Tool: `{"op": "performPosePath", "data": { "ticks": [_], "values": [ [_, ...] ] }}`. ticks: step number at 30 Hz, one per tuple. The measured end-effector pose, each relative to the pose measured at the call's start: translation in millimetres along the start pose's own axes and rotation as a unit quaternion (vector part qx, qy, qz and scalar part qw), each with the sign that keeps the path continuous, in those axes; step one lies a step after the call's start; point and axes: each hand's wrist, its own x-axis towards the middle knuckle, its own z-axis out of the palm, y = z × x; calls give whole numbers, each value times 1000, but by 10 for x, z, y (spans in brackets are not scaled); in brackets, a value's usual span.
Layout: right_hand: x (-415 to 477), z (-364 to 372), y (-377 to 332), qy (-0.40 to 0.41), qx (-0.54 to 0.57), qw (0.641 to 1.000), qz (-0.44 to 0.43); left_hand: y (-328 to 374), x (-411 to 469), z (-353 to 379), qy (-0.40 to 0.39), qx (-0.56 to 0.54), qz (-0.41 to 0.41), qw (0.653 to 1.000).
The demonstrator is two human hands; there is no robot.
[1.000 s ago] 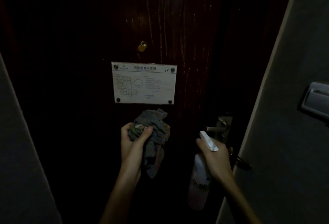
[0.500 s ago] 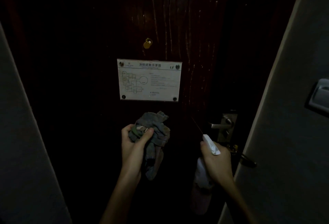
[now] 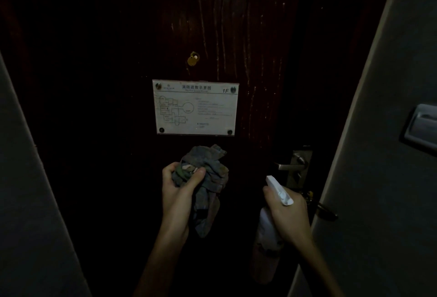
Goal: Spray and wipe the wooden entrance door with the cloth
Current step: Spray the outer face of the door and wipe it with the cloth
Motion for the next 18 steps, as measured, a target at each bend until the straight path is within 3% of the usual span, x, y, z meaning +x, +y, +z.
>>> {"op": "performPosePath", "data": {
  "ticks": [7,18],
  "values": [
    [-9,-21,-63,44,-8,999,-21,158,-91,79,-22,-30,23,999],
    [71,-228,73,78,6,996,35,175,-182,194,-42,-35,13,998]
  ]
}}
